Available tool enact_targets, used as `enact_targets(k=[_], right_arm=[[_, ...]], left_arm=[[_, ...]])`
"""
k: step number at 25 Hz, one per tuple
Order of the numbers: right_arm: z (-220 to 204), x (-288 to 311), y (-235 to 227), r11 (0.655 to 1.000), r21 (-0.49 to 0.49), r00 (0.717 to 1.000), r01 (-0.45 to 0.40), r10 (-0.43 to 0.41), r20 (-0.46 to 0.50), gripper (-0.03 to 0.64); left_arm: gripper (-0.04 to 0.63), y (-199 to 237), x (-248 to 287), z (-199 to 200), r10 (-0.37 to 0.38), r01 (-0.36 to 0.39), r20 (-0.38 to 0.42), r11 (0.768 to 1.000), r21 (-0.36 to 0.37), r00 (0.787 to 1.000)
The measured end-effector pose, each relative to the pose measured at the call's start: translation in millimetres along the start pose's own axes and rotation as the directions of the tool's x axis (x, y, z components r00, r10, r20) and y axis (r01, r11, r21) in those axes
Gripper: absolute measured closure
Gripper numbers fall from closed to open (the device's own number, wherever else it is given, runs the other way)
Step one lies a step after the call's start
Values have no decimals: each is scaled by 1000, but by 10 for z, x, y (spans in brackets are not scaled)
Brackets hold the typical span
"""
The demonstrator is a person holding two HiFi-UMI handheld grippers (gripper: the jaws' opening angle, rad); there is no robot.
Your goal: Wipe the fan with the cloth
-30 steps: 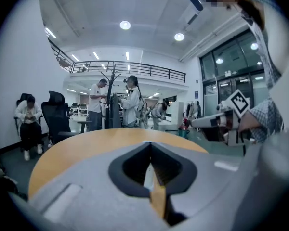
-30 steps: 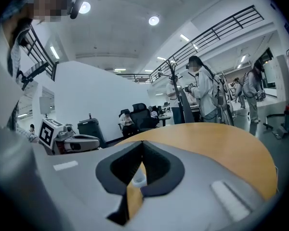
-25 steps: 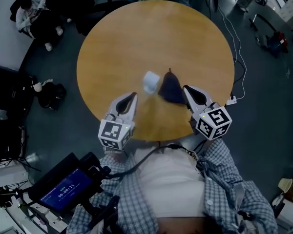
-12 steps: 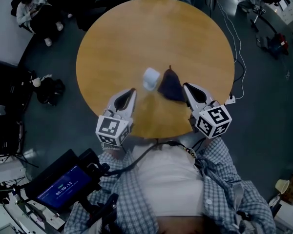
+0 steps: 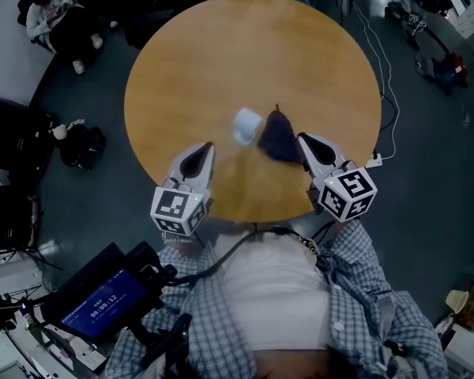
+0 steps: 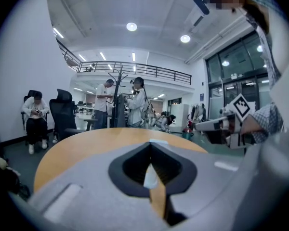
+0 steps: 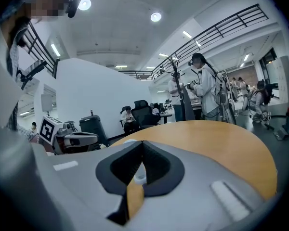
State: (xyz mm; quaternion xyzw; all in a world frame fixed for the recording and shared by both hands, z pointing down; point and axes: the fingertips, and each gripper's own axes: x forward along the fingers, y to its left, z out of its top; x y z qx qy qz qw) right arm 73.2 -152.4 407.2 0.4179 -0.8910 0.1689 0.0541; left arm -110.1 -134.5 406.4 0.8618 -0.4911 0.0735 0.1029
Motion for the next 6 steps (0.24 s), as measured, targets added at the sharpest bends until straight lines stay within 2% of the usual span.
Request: enact_targets(k=[6], right_arm=[[-13, -2, 24, 1000, 1, 1000, -13, 13, -4, 614]], left_arm=[[595, 43, -30, -88, -2, 2, -5, 1000, -5, 1000]])
